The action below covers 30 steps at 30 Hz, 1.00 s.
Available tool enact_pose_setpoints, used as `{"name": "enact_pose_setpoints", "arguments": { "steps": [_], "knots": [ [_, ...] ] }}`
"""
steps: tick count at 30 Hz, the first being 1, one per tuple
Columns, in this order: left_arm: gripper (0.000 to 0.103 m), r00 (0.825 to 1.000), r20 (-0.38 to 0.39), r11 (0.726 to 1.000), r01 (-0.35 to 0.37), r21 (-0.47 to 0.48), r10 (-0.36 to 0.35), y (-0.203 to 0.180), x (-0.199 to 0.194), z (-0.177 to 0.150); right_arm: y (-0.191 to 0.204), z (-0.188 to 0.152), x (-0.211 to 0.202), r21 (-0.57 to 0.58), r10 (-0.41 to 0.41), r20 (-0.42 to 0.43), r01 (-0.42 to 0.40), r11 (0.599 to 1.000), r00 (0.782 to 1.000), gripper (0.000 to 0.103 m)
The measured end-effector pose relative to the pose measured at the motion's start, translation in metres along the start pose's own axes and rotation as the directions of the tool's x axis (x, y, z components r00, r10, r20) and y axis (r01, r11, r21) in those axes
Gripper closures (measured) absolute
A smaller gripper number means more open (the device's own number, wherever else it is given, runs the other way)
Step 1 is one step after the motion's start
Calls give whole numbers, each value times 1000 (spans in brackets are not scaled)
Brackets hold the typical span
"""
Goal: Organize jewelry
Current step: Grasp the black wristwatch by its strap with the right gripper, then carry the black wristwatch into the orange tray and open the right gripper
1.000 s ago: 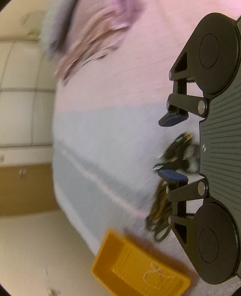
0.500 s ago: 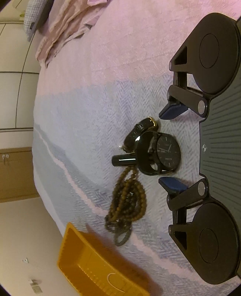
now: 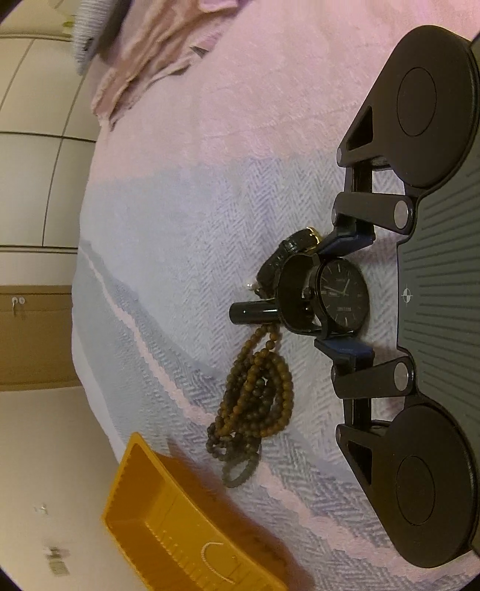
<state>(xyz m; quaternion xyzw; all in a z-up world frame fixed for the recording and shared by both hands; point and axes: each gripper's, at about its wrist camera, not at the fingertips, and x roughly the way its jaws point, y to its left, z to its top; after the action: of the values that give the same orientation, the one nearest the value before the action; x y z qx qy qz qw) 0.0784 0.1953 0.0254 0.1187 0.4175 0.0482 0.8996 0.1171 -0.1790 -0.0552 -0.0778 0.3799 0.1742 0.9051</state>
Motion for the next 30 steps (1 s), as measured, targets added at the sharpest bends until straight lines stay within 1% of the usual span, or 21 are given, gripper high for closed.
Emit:
{"name": "enact_pose_setpoints", "arguments": {
  "steps": [7, 12, 16, 19, 21, 25, 30],
  "knots": [
    [100, 1000, 3, 1000, 3, 3, -3, 0, 1, -1, 27, 18, -13, -129, -64, -23, 60, 990, 998, 56],
    [100, 1000, 2, 1000, 6, 1, -6, 0, 1, -1, 44, 35, -27, -171, -40, 12, 41, 984, 999, 56],
    [100, 1000, 5, 1000, 9, 1, -9, 1, 0, -1, 64, 54, -37, -202, 20, 53, -9, 979, 998, 56],
    [100, 1000, 6, 1000, 10, 1, -10, 1, 1, -1, 83, 71, -42, -225, 82, 87, -61, 972, 993, 56],
    [100, 1000, 7, 1000, 12, 0, -12, 1, 1, -1, 100, 80, -44, -243, 140, 102, -112, 964, 985, 56],
    [100, 1000, 6, 1000, 15, -4, -15, 1, 1, -2, 135, 95, -41, -280, 250, 111, -211, 936, 962, 56],
    [100, 1000, 6, 1000, 19, -5, -19, 2, 1, -2, 168, 102, -27, -308, 327, 89, -286, 907, 941, 56]
  ]
}}
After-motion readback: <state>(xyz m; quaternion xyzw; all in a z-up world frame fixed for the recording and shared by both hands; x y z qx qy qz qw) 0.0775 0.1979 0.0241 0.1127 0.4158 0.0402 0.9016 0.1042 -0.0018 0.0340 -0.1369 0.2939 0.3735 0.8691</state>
